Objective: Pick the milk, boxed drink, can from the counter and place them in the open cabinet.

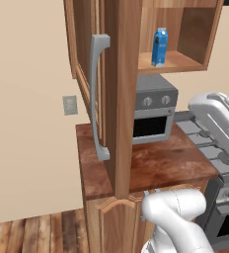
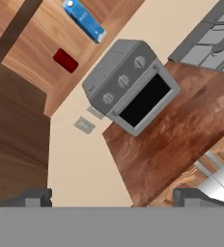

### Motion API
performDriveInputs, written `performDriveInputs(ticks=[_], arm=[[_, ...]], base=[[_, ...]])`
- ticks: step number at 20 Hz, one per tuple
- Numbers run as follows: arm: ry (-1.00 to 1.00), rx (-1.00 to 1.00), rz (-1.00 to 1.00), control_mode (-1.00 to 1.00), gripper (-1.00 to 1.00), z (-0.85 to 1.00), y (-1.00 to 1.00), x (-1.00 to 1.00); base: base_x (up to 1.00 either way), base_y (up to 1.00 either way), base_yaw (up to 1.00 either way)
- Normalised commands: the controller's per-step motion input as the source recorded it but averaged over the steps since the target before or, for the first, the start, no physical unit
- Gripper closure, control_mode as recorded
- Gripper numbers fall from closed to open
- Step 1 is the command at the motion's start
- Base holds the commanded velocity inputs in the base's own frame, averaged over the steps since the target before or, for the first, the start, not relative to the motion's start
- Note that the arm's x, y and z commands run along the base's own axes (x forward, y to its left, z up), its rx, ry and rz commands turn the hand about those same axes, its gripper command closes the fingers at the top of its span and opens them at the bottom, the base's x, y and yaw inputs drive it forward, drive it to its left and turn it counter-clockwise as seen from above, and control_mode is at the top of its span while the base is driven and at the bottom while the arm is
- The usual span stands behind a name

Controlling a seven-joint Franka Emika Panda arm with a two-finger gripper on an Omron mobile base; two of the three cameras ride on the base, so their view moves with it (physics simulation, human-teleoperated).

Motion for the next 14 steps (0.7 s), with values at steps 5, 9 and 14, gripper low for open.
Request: performDriveInputs(ticks=[5,9,14], arm=[[0.0,0.0,0.0,-1.0,-1.0,0.0,0.0,0.0],[0.0,0.0,0.0,-1.0,-1.0,0.0,0.0,0.0],[0.0,0.0,0.0,1.0,-1.0,0.0,0.0,0.0]], base=[[0.0,0.0,0.0],[0.0,0.0,0.0],[-0.31,0.0,0.01]])
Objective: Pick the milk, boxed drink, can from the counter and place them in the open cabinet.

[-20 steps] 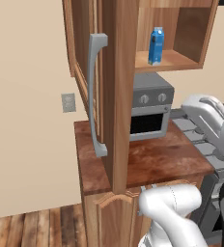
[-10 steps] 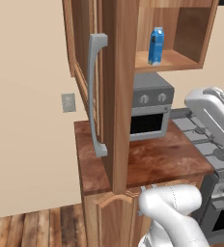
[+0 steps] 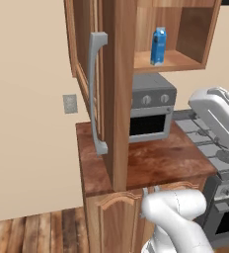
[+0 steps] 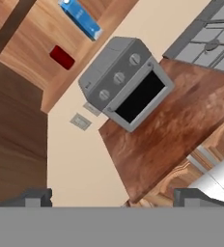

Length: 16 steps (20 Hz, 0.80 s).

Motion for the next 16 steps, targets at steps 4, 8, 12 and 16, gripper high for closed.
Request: performDriveInputs(ticks=[4,8,12,16], arm=[[0.0,0.0,0.0,1.0,-1.0,0.0,0.0,0.0],[0.0,0.0,0.0,1.0,-1.0,0.0,0.0,0.0],[0.0,0.0,0.0,1.0,-1.0,0.0,0.0,0.0],[0.0,0.0,0.0,1.0,-1.0,0.0,0.0,0.0]], base=[[-0.5,0.0,0.22],[-0.6,0.0,0.31],[-0.74,0.0,0.38],[-0.99,-0.08,0.39]])
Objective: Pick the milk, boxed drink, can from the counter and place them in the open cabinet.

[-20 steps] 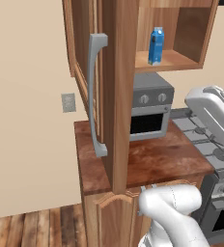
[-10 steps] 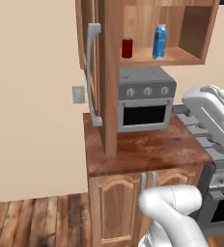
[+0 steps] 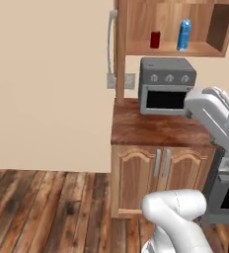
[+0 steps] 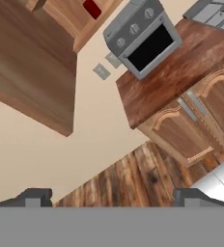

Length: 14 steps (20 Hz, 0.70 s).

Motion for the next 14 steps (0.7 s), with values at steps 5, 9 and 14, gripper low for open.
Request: performDriveInputs(ticks=[5,9,14], arm=[[0.0,0.0,0.0,1.0,-1.0,0.0,0.0,0.0],[0.0,0.0,0.0,1.0,-1.0,0.0,0.0,0.0],[0.0,0.0,0.0,1.0,-1.0,0.0,0.0,0.0]], base=[[-1.0,-0.51,0.14],[-0.96,-0.5,0.33],[-0.81,-0.33,0.55]])
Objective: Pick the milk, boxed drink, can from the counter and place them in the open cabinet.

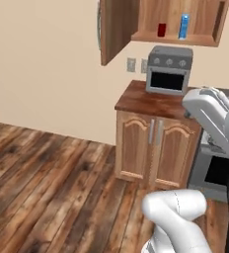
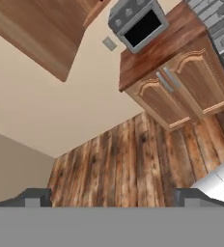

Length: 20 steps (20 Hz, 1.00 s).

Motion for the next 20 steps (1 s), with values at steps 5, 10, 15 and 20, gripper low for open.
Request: performDriveInputs(ticks=[5,10,15,20], arm=[[0.0,0.0,0.0,1.0,-1.0,0.0,0.0,0.0],[0.0,0.0,0.0,1.0,-1.0,0.0,0.0,0.0],[0.0,0.0,0.0,1.0,-1.0,0.0,0.0,0.0],[0.0,0.0,0.0,1.0,-1.0,0.0,0.0,0.0]], base=[[-0.75,-0.27,0.64],[-0.74,-0.28,0.65],[-0.72,-0.27,0.68],[-0.75,-0.28,0.68]])
